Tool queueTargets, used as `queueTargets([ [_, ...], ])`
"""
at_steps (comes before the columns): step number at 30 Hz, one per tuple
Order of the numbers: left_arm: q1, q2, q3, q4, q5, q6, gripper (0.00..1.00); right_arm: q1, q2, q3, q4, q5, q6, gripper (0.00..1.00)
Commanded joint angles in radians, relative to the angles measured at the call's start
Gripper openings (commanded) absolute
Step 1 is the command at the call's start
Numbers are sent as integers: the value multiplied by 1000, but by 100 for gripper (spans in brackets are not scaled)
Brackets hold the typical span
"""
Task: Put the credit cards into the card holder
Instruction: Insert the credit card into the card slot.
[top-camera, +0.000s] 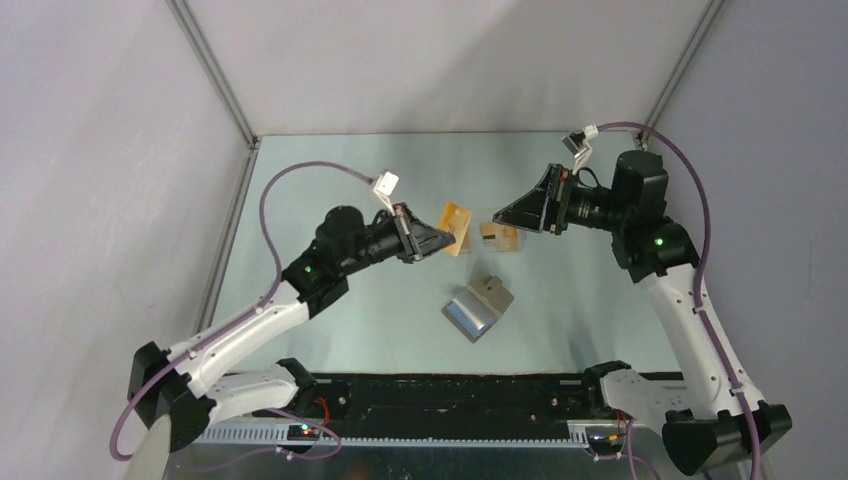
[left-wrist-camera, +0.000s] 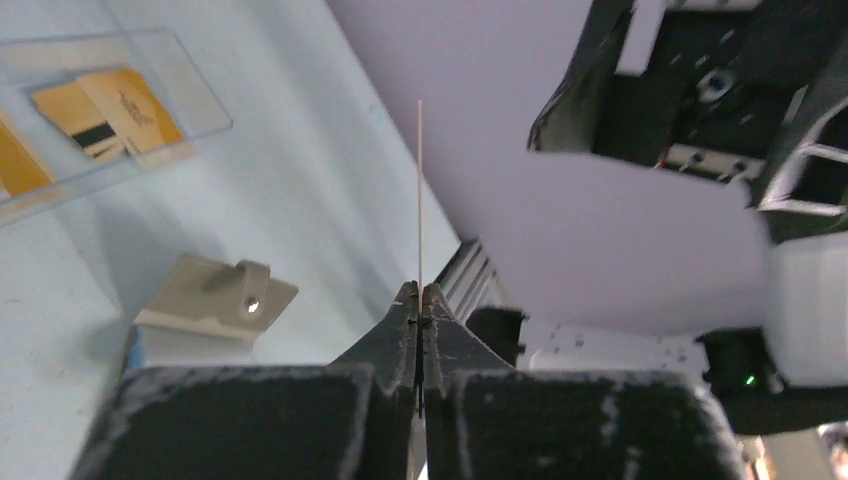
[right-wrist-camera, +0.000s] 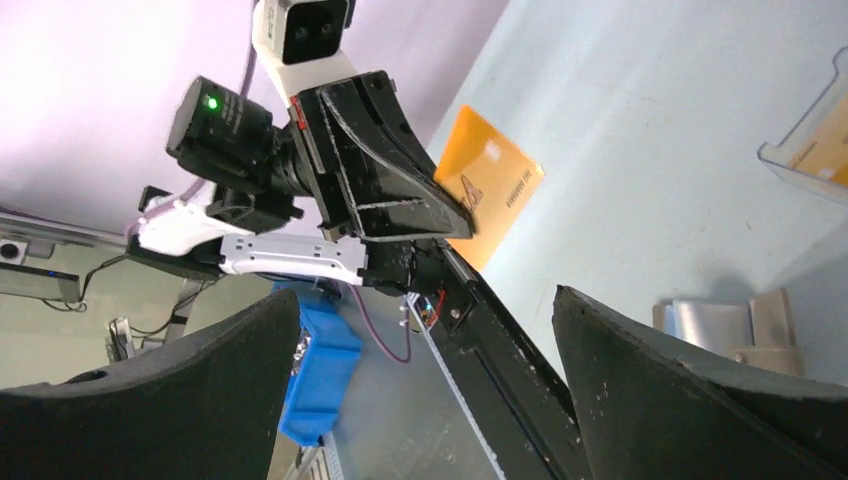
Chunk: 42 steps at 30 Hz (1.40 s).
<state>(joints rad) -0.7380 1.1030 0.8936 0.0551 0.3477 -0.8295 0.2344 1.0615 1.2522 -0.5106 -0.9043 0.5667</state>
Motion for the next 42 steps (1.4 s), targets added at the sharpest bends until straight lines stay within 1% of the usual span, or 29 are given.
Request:
queueTargets([
  [1,-12,-109,-112,418,-220,-227,0,16,-8,-125,307,-19,243,98],
  [2,-11,-118,-147,489,-237,-252,0,29,-8,-143,374,-30,265,97],
  [5,-13,-140,-186,611,-229,-279,0,74,19,-191,460,-38,335,93],
  [7,-13,-140,-192,637,-203,-289,0,135,51,-195,517,-39,361,89],
  [8,-14,-138,-192,644,-186,-298,0,148,62,-195,573,-39,384,89],
  [11,-15,-140,-200,664,-168,-305,0,196,112,-194,697,-42,444,81],
  [12,-15,-143,-203,665,-170,-304,0,201,125,-194,767,-43,477,80],
  [14,-15,-147,-211,666,-172,-307,0,206,139,-194,853,-43,527,78],
  [15,-14,-147,-215,668,-173,-310,0,205,146,-194,876,-46,542,76],
  [16,-14,-147,-217,669,-173,-312,0,205,156,-195,931,-50,576,75],
  [19,-16,-150,-223,673,-177,-311,0,204,176,-194,1016,-57,629,71],
  [24,-15,-144,-222,674,-164,-312,0,213,218,-194,1072,-67,686,67],
  [28,-17,-141,-229,674,-170,-314,0,234,245,-167,1065,-76,688,62],
  [30,-17,-135,-231,675,-167,-318,0,242,253,-161,1069,-74,695,57],
  [33,-19,-133,-238,676,-172,-325,0,252,265,-149,1071,-69,704,48],
  [34,-20,-133,-240,677,-173,-324,0,256,269,-148,1072,-69,707,47],
  [36,-20,-133,-243,677,-176,-323,0,260,277,-145,1083,-66,717,40],
  [38,-20,-128,-242,677,-171,-324,0,263,282,-146,1103,-66,735,37],
  [40,-20,-119,-243,677,-168,-327,0,266,288,-142,1119,-69,751,28],
  [41,-21,-117,-245,677,-169,-329,0,267,292,-138,1118,-71,756,26],
  [42,-22,-116,-246,677,-170,-328,0,270,294,-135,1118,-79,756,21],
])
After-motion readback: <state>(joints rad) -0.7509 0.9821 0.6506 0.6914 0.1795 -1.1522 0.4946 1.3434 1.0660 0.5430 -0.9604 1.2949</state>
